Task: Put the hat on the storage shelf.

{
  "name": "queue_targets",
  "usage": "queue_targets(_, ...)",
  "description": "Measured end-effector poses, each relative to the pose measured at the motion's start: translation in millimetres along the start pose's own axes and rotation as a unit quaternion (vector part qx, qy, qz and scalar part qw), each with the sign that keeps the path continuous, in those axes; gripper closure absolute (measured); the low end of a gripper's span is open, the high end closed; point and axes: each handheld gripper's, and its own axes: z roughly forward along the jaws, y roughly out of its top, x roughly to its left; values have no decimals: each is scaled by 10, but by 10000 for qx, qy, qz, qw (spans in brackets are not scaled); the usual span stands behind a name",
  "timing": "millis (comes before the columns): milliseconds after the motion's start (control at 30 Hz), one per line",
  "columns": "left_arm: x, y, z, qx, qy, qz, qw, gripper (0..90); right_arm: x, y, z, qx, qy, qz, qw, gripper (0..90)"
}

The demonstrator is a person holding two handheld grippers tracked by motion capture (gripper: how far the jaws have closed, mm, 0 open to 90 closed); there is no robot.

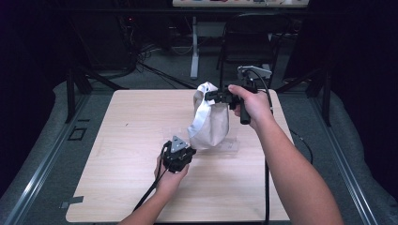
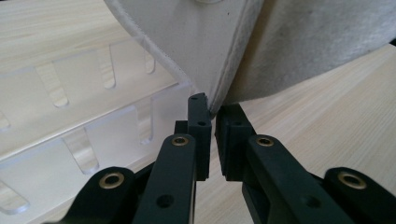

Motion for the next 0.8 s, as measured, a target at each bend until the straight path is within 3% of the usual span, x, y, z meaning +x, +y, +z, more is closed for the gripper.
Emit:
queue_targets(667,41,-75,49,159,-111,-132,9997,861,-94,-5,37,7,-273,4,9996,802)
queue_targets(733,68,-91,56,220,-96,-201,9995,859,-103,-4,42,9,-317,1,9995,803)
queue_targets(767,91,-104,76,396,-118,-186,9990,859,-106,-3,46,18,-328,2,9995,800)
queue_targets(800,104,-138,99,369,-155,-235,9989,859,-106,-5,51,23,-383,24,9993,796)
